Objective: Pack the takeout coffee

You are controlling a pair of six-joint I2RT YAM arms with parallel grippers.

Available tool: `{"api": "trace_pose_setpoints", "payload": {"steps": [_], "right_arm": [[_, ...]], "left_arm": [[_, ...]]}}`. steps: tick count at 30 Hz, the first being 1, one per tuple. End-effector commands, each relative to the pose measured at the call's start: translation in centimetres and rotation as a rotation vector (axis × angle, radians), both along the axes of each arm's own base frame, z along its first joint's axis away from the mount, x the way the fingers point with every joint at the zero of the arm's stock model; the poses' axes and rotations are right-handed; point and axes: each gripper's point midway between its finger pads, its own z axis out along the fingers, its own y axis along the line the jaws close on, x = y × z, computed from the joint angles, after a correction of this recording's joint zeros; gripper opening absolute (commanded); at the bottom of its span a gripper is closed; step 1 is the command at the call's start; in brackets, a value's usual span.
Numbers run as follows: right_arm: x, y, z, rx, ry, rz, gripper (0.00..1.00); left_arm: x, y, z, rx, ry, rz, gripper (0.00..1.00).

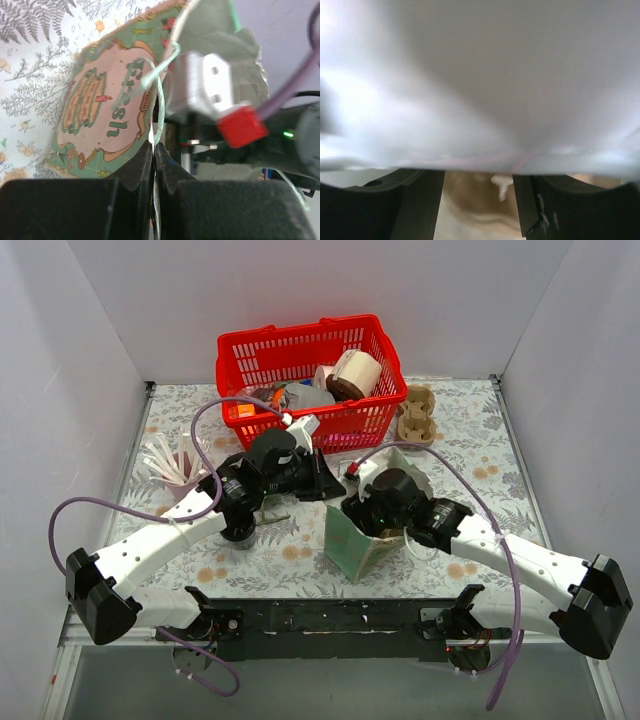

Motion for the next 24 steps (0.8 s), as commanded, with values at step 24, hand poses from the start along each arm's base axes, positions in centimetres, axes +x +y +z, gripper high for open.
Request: {"api": "trace_pose_setpoints", "payload": {"steps": [24], "right_arm": [[4.5,-2.4,10.0,0.04,-0.224,-0.256,0.77]], "left_arm": [[0.1,-0.2,2.8,-0.116,-0.253,-0.081,0.0]]}}
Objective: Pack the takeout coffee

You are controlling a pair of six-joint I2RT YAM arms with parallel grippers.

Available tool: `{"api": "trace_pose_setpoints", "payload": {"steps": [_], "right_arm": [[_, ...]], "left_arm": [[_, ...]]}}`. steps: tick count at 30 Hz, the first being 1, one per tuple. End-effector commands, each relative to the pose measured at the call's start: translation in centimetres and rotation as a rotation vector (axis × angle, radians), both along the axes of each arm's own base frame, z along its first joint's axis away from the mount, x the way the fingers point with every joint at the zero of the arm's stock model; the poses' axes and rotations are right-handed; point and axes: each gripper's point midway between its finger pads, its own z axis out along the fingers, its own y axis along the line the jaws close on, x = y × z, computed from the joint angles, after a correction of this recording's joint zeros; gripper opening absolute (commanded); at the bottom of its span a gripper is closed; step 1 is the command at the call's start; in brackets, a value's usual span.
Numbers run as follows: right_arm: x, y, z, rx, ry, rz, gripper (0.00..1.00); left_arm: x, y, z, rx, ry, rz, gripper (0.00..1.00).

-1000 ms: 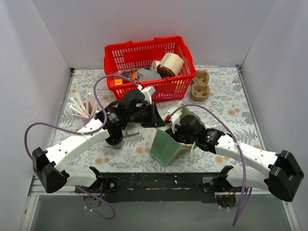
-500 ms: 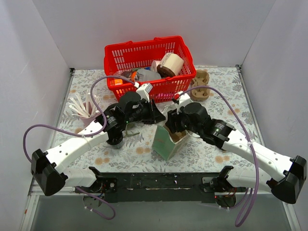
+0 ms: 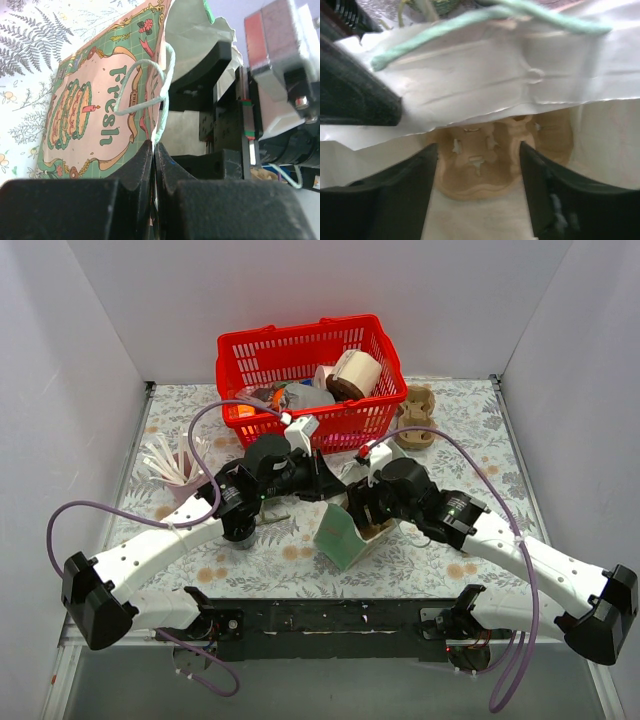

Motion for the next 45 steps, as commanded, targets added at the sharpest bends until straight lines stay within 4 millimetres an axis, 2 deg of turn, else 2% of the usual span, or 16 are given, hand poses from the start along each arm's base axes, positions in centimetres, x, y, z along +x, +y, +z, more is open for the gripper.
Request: {"api": "trace_pose_setpoints", "payload": {"steps": [1,7,10,14,15,18,22,23,28,30,33,34,36,38,43,45], "right_arm": [[2.1,-1.6,5.5,0.037,-0.133,-0.125,0.8],[3.0,-2.7,12.2,0.183,-0.328,-0.171,0.92],[2.8,-3.7,15.7,0.283,-0.439,-0.189,0.94],[2.0,-6.7,19.9,0.445,-0.583,-0.269,0.96],[1.8,-7.0,20.0,0.458,-0.602,-0.269,0.96],[0.3,-7.6,22.5,0.524,-0.666,-0.213,0.96],[-0.4,-8.8,24.7,0.564,-0.741,-0.219,0.97],[-0.5,-8.9,25.0,0.567,-0.75,-0.221,0.97],[-0.5,-9.1,25.3,0.499,-0.788,-0.198,0.97],[-0.4,-8.6,23.5,0.407,-0.743,-0.159,0.98],[-1.5,-7.0,22.8,0.3,-0.693,-0.004,0.98],[-1.8,-6.8,20.7,0.224,-0.623,0.037,0.98],[-1.5,-6.5,19.6,0.154,-0.565,0.05,0.98],[-1.8,-6.3,16.9,0.07,-0.472,0.081,0.98],[-6.3,-4.3,13.1,0.069,-0.288,0.342,0.94],[-6.7,-4.5,12.1,0.062,-0.26,0.348,0.93]], "left_arm": [[-1.2,-0.1,2.2,-0.058,-0.136,-0.094,0.0],[0.2,-0.7,0.6,-0.004,-0.223,-0.109,0.0],[-0.6,-1.0,1.8,-0.043,-0.291,-0.173,0.0],[-3.3,-1.3,3.2,-0.078,-0.485,-0.38,0.0],[-4.4,-1.3,3.4,-0.093,-0.517,-0.449,0.0],[-5.0,-0.9,3.9,-0.078,-0.602,-0.495,0.0],[-4.6,-0.9,4.4,-0.034,-0.701,-0.529,0.0],[-4.7,-0.7,3.5,0.02,-0.738,-0.579,0.0],[-4.6,-1.3,3.1,0.097,-0.878,-0.742,0.0],[-4.5,-1.6,2.2,0.125,-0.915,-0.813,0.0],[-3.8,-2.2,2.2,0.163,-0.975,-0.869,0.0],[-3.7,-2.3,2.3,0.173,-0.993,-0.885,0.0],[-3.3,-2.4,2.4,0.199,-0.993,-0.912,0.0],[-3.3,-2.3,2.6,0.216,-1.003,-0.933,0.0],[-4.5,-2.0,2.0,0.202,-1.024,-1.012,0.0],[-5.3,-1.6,1.6,0.185,-1.003,-1.032,0.0]]}}
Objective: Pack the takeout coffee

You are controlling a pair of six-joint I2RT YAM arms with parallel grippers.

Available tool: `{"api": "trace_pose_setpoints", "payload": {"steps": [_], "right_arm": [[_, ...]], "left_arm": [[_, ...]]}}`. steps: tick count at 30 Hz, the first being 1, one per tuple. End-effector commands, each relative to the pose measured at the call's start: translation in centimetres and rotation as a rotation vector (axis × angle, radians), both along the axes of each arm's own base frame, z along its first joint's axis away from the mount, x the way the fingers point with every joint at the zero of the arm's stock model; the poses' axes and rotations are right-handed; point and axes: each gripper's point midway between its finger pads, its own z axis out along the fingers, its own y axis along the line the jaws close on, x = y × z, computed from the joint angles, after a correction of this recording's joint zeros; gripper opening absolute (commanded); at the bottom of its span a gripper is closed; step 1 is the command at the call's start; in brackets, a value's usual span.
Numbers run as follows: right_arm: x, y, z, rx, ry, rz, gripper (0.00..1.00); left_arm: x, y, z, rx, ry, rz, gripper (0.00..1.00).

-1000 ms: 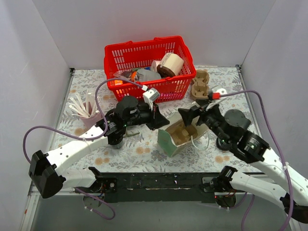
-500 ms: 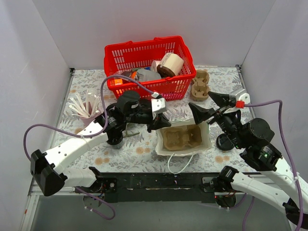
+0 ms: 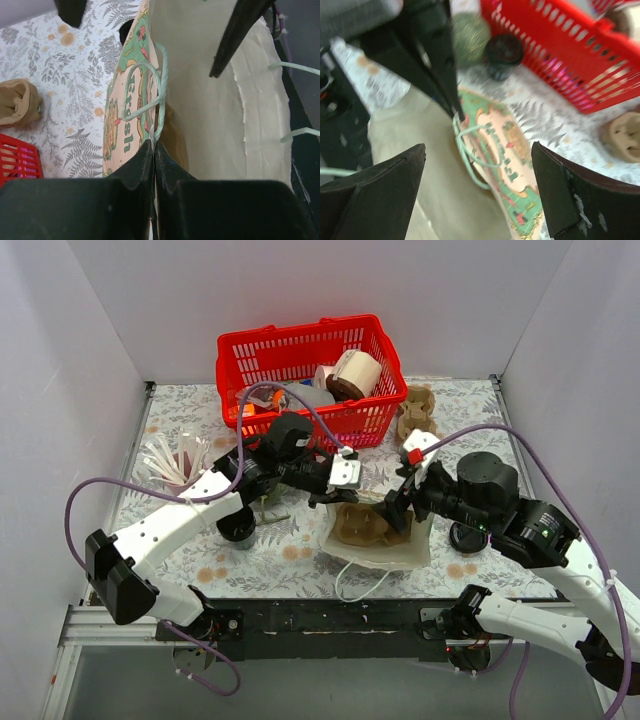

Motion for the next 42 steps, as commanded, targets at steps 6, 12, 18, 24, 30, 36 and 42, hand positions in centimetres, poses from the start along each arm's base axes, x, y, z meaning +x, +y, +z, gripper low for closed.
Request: {"api": "trace_pose_setpoints", "payload": {"steps": [6,12,18,24,30,36,42], "right_arm": [[-3.2,-0.3,-5.5,-0.146,0.133,0.151,0.92],[-4.5,1.3,-8.8,-0.245,0.257,0.28,0.77],[-3.7,1.9,-8.3,-0.237,0.231,0.273,0.42],[-1.8,1.2,-7.2,-0.221,0.191,0.142,0.06],[0.8,-0.5,-6.6,-0.22,0.203,-0.091,0.01],[2.9,-2.4,-5.0,-0.123,0.207,-0.335,0.01],[3.9,-2.2,-4.9,-0.045,0.176,-0.387,0.01]], "left_arm": [[-4.5,1.8,1.7,-0.074,-0.002,-0.132,0.0],[-4.7,1.8,1.2,-0.074,0.061,-0.094,0.0],[-4.7,1.8,1.3,-0.079,0.075,-0.083,0.07],[-2.3,1.0,4.8,-0.197,0.129,0.122,0.62],[3.2,2.0,9.5,-0.358,0.206,0.531,0.98],[6.8,4.1,10.0,-0.367,0.245,0.813,0.98],[10.0,5.5,6.9,-0.221,0.457,1.185,0.98]]}}
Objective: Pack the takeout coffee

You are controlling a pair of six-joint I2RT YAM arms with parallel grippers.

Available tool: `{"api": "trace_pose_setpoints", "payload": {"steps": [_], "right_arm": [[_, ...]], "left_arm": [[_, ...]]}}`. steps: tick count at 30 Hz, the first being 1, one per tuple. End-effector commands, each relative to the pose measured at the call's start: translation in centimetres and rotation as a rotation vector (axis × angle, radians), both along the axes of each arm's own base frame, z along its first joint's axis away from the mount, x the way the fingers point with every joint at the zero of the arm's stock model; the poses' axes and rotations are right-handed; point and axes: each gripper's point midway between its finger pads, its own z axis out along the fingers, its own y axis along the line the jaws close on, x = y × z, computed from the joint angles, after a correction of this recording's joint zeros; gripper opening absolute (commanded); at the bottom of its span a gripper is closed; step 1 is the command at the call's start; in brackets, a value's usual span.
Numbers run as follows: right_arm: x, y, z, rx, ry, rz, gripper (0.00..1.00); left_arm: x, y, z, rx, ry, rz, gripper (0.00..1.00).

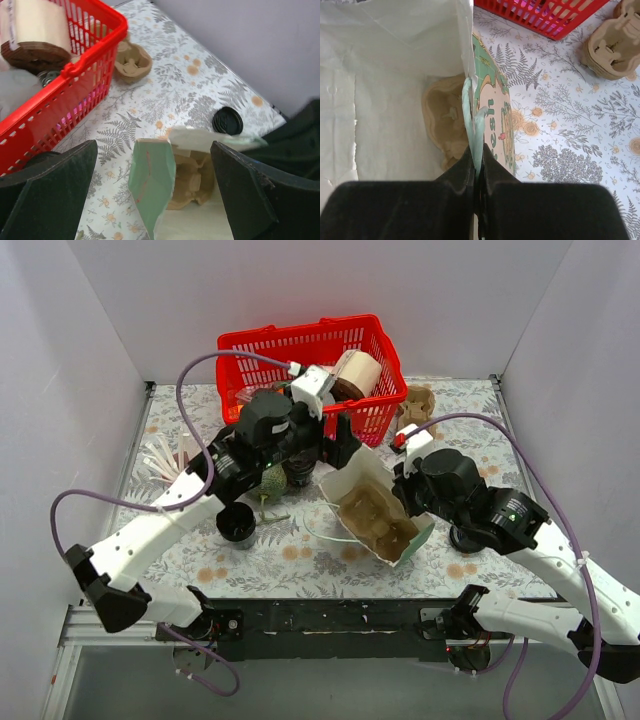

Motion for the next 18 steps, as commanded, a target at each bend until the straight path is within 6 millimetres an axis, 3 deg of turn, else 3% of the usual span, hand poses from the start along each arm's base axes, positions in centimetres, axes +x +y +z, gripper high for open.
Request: {"api": "trace_pose_setpoints", "payload": {"steps": [1,6,8,13,18], "right_arm": [[1.9,-0.1,2.2,0.106,-0.087,-0.119,0.01],[3.0,-0.8,3.2,0.145,-0.163,-0.19,0.01],[3.1,-0.7,2.9,0.147,-0.167,-0.185,0.01],[3.8,-2.0,1.7,0.101,-0.191,-0.249,0.01],[3.6,-1.5,1.6,0.135,-0.212,-0.219,0.01]], "left_arm": [[2.2,2.4,-3.1,0.075,0.248,0.304,0.98],[0.0,1.2,-4.8,0.058,0.355,0.247,0.98],[-1.1,-0.1,-5.2,0.058,0.362,0.19,0.98],[-3.0,-1.4,-5.6,0.053,0.39,0.113,0.98],[-1.9,-0.7,-8.9,0.104,0.428,0.224,0.98]]}}
